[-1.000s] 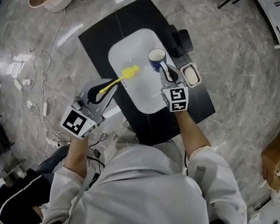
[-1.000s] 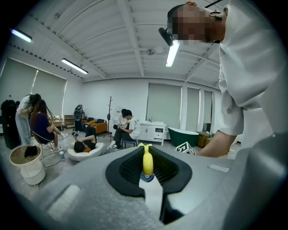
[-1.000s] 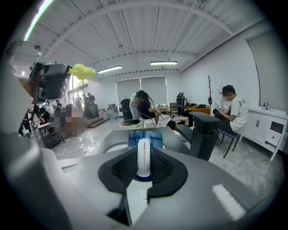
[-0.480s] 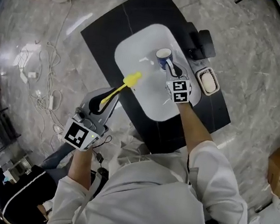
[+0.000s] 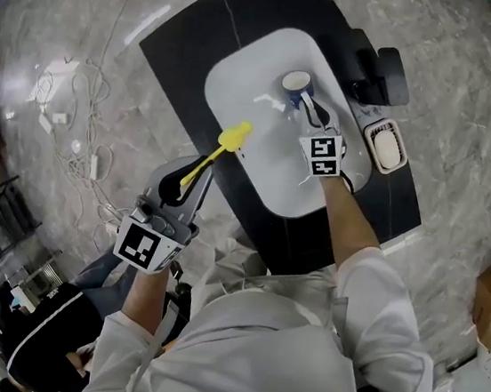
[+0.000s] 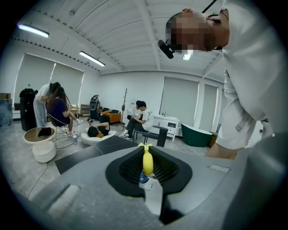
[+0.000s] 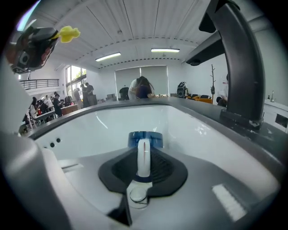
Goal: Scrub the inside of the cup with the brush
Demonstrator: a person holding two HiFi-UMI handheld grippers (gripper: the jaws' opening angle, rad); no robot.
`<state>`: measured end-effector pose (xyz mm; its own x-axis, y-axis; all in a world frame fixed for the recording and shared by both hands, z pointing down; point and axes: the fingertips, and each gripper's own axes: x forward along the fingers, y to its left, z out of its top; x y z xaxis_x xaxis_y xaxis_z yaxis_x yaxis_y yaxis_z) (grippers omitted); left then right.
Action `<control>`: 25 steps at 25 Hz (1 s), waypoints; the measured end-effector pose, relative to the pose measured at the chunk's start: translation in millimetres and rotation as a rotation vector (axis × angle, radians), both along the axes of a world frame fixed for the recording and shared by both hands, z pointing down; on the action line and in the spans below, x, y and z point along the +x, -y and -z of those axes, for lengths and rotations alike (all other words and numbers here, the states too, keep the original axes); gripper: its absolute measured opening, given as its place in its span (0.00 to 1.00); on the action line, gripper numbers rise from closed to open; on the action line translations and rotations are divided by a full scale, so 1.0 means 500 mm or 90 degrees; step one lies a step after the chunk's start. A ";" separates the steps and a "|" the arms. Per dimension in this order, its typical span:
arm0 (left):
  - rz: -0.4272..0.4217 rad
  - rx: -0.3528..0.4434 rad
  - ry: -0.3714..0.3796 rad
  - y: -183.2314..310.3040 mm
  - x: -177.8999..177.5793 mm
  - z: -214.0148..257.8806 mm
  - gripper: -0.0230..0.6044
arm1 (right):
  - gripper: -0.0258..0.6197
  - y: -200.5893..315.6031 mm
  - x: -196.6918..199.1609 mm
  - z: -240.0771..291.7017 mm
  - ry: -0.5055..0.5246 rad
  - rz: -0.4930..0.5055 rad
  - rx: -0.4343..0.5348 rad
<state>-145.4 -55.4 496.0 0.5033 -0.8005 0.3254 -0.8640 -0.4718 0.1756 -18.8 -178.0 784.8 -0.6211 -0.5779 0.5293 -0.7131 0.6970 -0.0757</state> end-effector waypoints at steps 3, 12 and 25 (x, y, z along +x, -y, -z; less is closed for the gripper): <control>-0.005 -0.008 0.003 0.005 -0.002 -0.017 0.09 | 0.12 0.006 -0.004 0.001 0.014 -0.006 0.021; -0.022 -0.018 -0.001 0.011 0.014 -0.032 0.09 | 0.13 -0.033 0.019 -0.020 0.008 -0.046 0.005; -0.030 -0.011 -0.014 0.005 0.026 -0.012 0.09 | 0.13 -0.108 0.054 -0.089 -0.073 -0.056 -0.101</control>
